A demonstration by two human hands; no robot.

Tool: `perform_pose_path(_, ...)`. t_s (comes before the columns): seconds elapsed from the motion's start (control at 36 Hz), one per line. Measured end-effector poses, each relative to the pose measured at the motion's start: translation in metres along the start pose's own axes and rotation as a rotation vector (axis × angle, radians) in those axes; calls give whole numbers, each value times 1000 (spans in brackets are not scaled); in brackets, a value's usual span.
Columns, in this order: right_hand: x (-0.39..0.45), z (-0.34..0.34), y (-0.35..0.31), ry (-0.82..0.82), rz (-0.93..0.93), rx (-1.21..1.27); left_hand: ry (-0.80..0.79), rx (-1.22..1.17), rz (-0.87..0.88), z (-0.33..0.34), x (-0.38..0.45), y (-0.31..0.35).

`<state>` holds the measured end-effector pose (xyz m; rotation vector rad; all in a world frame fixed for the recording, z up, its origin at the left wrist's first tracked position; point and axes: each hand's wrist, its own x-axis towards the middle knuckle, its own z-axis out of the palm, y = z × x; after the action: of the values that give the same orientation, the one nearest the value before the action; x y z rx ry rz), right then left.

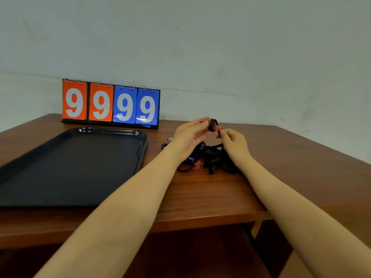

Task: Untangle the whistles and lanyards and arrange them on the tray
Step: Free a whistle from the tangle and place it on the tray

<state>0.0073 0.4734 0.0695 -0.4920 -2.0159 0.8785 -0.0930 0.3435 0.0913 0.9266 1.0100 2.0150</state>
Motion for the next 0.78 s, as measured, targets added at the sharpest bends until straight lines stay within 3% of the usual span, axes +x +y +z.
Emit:
perform_pose_path(0.22,-5,6,4,-50,-172,-264,108,-239,-5,3,-2,-2)
perform_pose_path(0.36,-8,8,0,-124,-275,-445,175,-248,9,3,1,-8)
perform_pose_path(0.64,-13,10,-5,-255,-483,-554,346,-44,87,-2,-2,-8)
perform_pose_path(0.78,-15,9,-8,-283,-538,-579,338,159,86,-4,-3,-10)
